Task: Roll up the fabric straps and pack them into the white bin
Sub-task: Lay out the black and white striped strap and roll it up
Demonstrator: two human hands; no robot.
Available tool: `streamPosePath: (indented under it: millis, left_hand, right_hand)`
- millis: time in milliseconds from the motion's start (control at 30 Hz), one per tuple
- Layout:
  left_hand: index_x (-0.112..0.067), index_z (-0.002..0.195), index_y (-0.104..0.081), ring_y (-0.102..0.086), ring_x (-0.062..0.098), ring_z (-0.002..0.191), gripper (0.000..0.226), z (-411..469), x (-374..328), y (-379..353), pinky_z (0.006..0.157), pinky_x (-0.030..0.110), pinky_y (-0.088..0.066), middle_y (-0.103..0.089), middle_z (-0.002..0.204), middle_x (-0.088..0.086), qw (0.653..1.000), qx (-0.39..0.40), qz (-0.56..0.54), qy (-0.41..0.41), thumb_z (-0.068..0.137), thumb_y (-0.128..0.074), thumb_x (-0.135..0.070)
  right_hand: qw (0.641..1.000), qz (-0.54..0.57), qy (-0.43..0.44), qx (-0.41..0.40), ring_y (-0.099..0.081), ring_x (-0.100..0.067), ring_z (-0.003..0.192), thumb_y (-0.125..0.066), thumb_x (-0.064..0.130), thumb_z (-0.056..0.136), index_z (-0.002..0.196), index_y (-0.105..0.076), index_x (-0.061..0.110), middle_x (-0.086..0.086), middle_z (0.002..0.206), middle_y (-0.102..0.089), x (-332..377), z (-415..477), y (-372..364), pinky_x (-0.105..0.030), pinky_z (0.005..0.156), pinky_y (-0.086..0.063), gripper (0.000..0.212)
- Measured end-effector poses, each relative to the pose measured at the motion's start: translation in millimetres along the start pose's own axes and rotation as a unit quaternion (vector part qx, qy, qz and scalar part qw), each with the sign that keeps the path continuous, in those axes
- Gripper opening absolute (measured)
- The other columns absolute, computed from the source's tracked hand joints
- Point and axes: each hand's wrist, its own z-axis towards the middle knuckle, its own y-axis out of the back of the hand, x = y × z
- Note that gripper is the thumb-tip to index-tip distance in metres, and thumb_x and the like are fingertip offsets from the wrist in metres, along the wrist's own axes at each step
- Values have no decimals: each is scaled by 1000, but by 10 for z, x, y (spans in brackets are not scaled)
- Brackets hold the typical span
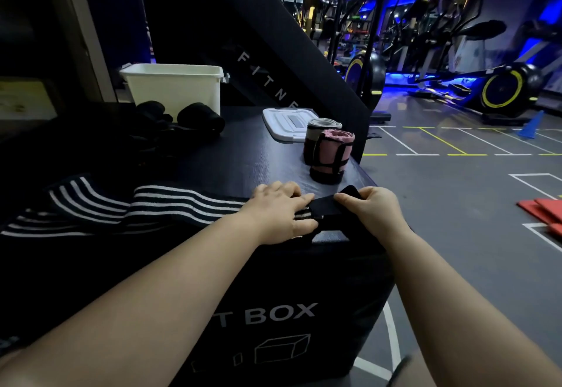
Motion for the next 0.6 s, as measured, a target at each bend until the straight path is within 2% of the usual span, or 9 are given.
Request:
streamPosePath:
  millis: [133, 333, 533, 600]
  left_hand:
    - [-36, 152, -21, -27, 18, 131, 68, -16, 9, -39, 109, 37, -16, -32, 144, -8, 1000, -5, 10, -1, 92, -36, -65]
    - [-37, 152, -23, -25, 17, 134, 67, -34, 17, -39, 110, 36, -14, -33, 145, -9, 1000, -26, 2, -2, 92, -40, -63]
    - [-37, 141, -39, -29, 17, 134, 77, 16, -40, -6, 112, 43, -19, -40, 142, -10, 1000, -13, 3, -10, 78, -46, -80]
    - [-35, 138, -42, -33, 17, 131, 73, 39, -63, -10, 109, 43, -24, -43, 140, -10, 1000, -22, 9, -10, 79, -47, -77]
  right_hand:
    - [1000, -1, 4, -2, -57, -14, 53, -79, 40, 77, 68, -70, 7, -3, 59, -65, -10, -9, 8, -28, 58, -46, 35]
    - [997, 72, -4, 31, -57, -15, 54, -79, 34, 79, 73, -69, 2, -6, 60, -64, -27, -31, 50, -30, 55, -46, 34]
    - [994, 96, 1, 48, -61, -17, 58, -79, 28, 80, 77, -71, 2, -12, 69, -70, -23, -51, 72, -30, 58, -48, 28]
    - [992, 108, 3, 58, -61, -17, 60, -78, 23, 81, 78, -71, 2, -14, 70, -70, -13, -59, 66, -31, 60, -48, 23]
